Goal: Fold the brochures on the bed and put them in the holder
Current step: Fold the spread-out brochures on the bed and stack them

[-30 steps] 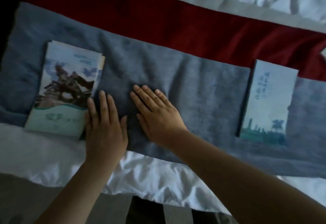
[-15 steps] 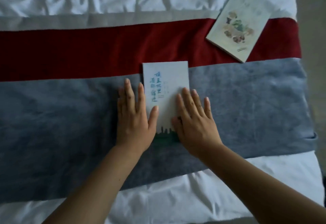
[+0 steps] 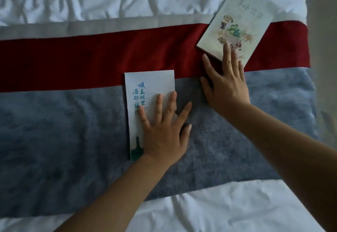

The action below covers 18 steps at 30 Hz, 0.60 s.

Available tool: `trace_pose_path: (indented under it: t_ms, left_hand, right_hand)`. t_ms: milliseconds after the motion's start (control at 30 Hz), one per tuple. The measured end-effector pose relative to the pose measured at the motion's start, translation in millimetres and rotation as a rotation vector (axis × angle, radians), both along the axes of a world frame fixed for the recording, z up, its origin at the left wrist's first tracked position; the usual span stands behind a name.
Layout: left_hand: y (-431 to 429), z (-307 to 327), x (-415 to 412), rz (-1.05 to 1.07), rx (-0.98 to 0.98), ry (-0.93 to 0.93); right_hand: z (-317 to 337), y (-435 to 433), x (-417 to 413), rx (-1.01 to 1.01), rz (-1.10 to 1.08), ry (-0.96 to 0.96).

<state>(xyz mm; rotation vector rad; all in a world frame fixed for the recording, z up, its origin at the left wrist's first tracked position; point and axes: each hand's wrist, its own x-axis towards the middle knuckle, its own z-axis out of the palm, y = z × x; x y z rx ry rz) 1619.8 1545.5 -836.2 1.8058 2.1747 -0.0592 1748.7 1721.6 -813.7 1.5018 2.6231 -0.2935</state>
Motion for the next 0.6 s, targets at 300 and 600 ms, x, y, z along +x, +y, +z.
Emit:
trace_pose_path:
  t_ms: [300, 600]
  left_hand:
    - [13.8, -8.7, -33.2, 0.097, 0.088, -0.022]
    - [4.4, -7.1, -98.9, 0.158, 0.155, -0.002]
  right_hand:
    - [17.5, 61.8, -44.7, -0.075, -0.143, -0.095]
    - [26.0, 26.8, -86.3, -0.089, -0.076, -0.238]
